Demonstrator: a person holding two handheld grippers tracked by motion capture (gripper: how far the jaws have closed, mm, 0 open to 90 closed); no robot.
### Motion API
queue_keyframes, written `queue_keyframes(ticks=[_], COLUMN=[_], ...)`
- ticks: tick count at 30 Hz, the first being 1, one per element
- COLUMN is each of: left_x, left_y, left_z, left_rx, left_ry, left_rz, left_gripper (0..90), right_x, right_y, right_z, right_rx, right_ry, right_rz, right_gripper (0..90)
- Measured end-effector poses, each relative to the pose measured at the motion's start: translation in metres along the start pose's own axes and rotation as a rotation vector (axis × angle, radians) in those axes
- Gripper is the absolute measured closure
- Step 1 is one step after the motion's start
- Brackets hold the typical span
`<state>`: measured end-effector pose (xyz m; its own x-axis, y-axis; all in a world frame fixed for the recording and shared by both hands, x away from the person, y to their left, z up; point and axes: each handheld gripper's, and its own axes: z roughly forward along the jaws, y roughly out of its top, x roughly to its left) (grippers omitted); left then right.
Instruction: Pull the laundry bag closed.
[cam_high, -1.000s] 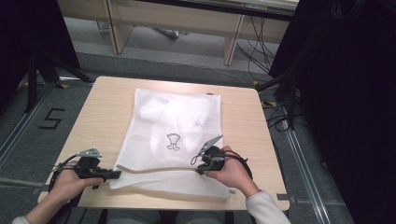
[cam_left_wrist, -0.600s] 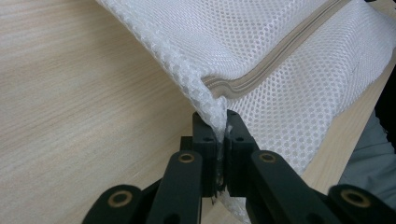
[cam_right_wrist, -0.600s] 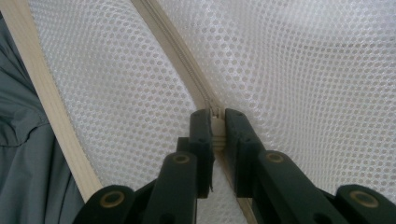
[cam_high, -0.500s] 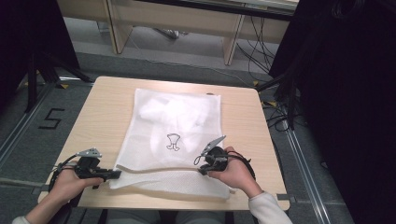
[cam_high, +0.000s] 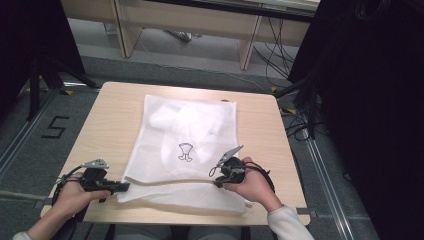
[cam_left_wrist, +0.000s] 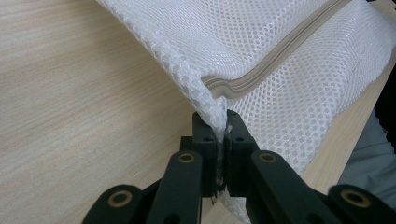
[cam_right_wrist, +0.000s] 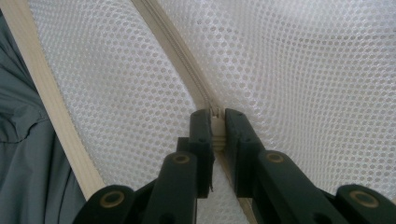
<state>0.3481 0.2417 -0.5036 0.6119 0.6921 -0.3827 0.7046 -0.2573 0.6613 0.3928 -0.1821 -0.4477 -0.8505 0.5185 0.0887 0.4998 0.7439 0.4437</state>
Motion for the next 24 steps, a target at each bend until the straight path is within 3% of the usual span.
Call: queue_keyframes(ticks=[2, 10, 21, 22, 24], left_x=[-0.0006, 0.0006, 0.0008, 0.0001, 0.0003], left_y=[-0.0006, 0.0001, 0.0001, -0.0008, -0.0001], left_z=[0.0016, 0.0001, 0.0001, 0.0015, 0.0001], left_rx=[-0.019, 0.007, 0.009, -0.015, 0.004], left_ry=[0.002, -0.005, -0.003, 0.003, 0.003], left_rz=[-0.006, 0.001, 0.000, -0.004, -0.002], left_gripper=[85.2, 85.1, 85.1, 85.1, 85.1], right_x=[-0.0004, -0.0014, -0.0045, -0.0048, -0.0052], right_y=[-0.0005, -0.0028, -0.0084, -0.0088, -0.0099], right_z=[-0.0001, -0.0020, -0.0052, -0.0053, -0.0055], right_rx=[0.002, 0.002, 0.000, 0.004, -0.001], right_ry=[-0.001, 0.003, 0.003, -0.002, 0.001], right_rz=[0.000, 0.005, 0.013, 0.011, 0.017], right_gripper=[82.6, 82.6, 82.7, 82.6, 82.6])
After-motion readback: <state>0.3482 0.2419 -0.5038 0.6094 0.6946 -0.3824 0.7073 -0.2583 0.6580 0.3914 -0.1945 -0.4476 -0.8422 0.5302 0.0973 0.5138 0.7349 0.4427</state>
